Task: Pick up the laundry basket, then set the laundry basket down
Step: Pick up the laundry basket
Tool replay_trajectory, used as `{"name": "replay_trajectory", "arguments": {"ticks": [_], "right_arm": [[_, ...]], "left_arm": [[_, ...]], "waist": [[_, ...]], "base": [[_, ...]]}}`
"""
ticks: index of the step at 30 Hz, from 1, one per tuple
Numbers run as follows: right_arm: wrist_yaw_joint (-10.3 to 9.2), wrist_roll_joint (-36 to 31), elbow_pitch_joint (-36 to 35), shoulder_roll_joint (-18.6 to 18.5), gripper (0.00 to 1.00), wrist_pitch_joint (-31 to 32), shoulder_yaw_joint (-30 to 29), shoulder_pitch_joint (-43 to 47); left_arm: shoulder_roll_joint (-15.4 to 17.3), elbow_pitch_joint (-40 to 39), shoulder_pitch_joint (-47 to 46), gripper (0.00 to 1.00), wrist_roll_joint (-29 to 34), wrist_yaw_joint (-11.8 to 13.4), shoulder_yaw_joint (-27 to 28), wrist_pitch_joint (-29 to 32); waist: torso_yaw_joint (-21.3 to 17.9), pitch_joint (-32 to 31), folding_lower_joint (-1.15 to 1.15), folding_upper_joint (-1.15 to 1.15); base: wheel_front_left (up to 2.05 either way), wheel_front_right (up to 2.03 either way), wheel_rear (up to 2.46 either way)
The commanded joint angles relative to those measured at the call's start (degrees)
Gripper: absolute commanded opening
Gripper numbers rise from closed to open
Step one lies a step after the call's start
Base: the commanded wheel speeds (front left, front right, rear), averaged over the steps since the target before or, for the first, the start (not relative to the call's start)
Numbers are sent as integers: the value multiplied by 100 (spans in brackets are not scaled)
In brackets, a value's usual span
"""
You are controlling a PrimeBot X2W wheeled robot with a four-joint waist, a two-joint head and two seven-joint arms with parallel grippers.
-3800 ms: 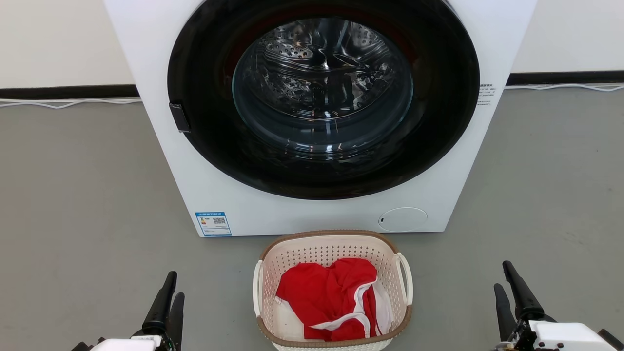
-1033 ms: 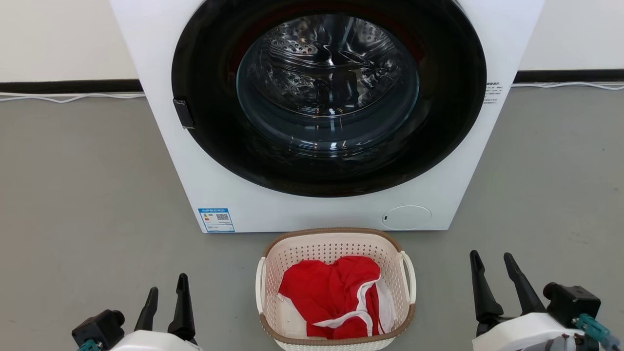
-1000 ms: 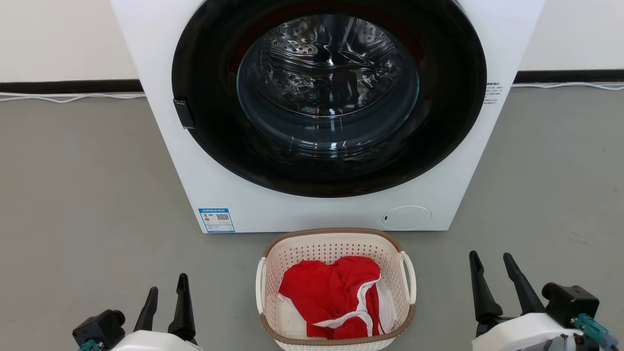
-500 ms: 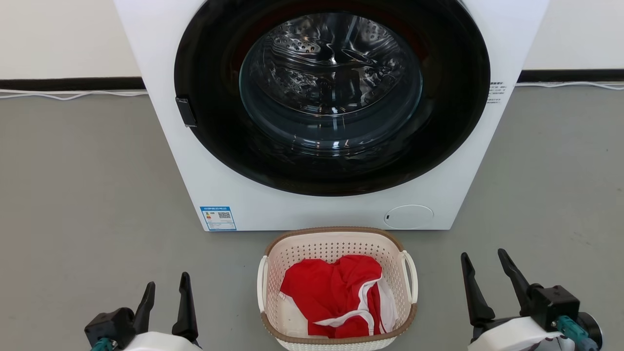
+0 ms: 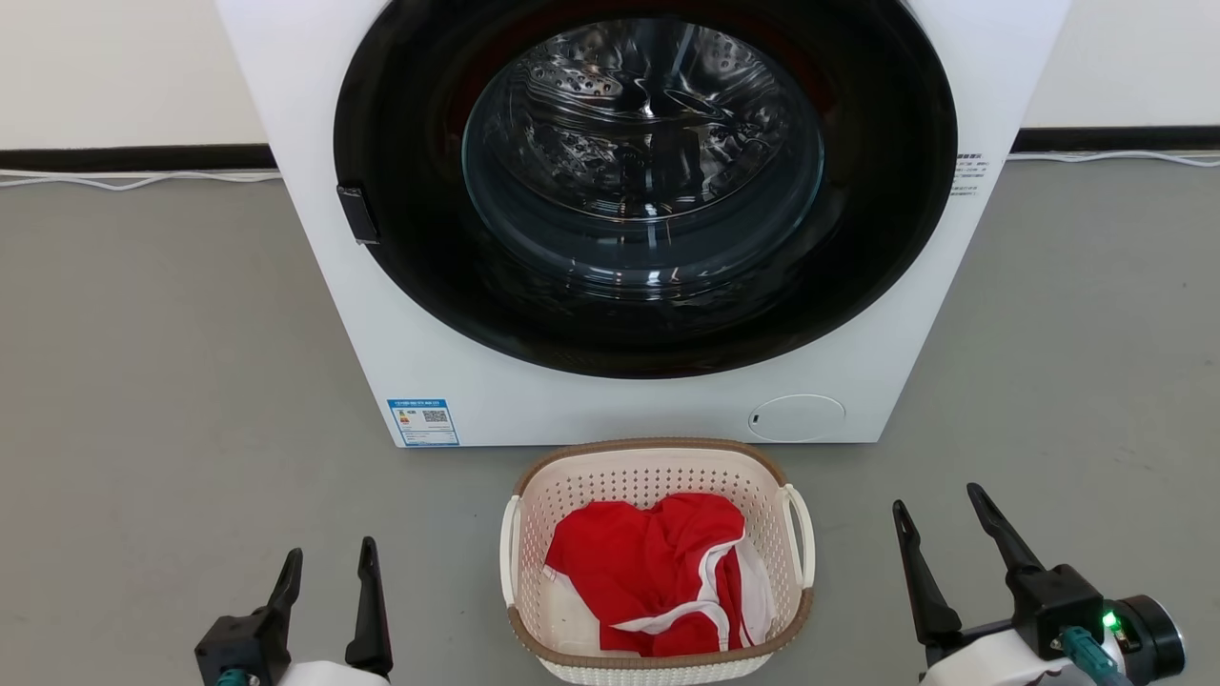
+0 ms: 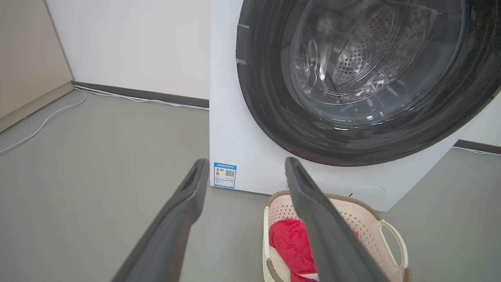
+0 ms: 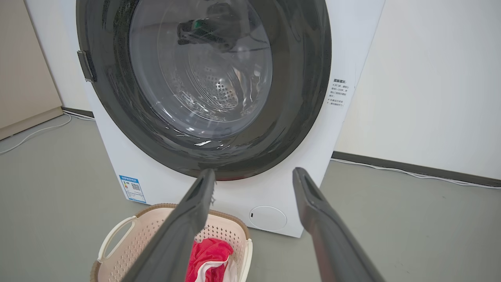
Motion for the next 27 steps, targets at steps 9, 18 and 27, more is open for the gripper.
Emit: {"name": "replay_trajectory", "arguments": {"ticks": [9,18,27], "right_arm": [[1,-334,-135,-70,100,-136,73,-149],[1,-331,-128,-70,100,-136,-5,-273],[1,-365,347,-70,100,-136,-331,-936]], "left_arm": [[59,-182,-125,100,308,70,115,-117],[59,-112,-257,100,220,59,80,-117],[59,459,-985,100,-110,-14,-194,-117]], "waist": [[-2,57,0,0],[9,341,0,0],[40,1329,0,0]], "base": [[0,0,0],[0,0,0],[0,0,0]]}}
